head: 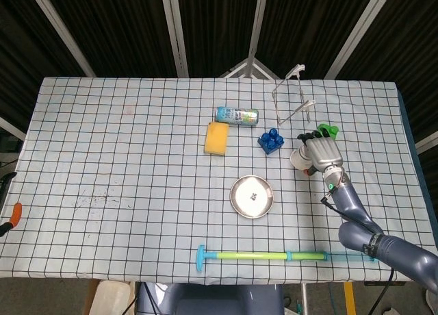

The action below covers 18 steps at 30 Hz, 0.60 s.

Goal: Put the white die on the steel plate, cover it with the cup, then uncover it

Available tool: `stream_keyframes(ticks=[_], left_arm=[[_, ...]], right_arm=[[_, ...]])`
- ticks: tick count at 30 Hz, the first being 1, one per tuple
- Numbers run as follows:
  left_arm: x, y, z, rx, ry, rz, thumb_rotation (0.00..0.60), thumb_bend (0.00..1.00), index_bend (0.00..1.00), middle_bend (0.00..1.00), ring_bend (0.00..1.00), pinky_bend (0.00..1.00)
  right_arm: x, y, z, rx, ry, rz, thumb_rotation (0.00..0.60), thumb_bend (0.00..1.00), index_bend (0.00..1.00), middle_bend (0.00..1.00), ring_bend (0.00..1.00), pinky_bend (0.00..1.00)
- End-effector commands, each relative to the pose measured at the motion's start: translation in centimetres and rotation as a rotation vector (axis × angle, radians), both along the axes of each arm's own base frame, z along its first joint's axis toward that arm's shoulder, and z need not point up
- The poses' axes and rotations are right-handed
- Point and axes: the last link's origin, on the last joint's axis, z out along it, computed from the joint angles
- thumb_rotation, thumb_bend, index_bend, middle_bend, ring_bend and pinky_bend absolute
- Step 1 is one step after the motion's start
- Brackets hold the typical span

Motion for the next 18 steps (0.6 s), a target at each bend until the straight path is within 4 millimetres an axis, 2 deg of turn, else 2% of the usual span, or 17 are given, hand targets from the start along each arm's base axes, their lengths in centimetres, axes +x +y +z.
stream_keyframes(ticks=[1,9,18], left_arm=[[0.0,0.2,-0.3,-0.008,0.009,0.001,0.600,0.60,0.17,0.00,0.00,0.03],[0.1,0.3,-0.5,-0.012,0.017,0.006,0.600,0.60,0.17,0.00,0.00,0.03],[0.1,0.3,-0.7,-0.018,0.022,0.008,0.600,0.60,0.18,0.00,0.00,0.03]], right_arm=[[-0.2,0.0,0.0,0.004,0.004,-0.005,0.600,0.20,0.28,0.34,0.19,0.04],[-0.5,-0.3,0.5,-0.002,0.014,-0.014,0.600,0.26,0.32,0.40,0.21,0.05],[-0.4,-0.4,1.4,-0.016,0.027,-0.011,0.600,0.29,0.33,0.41,0.21,0.05]])
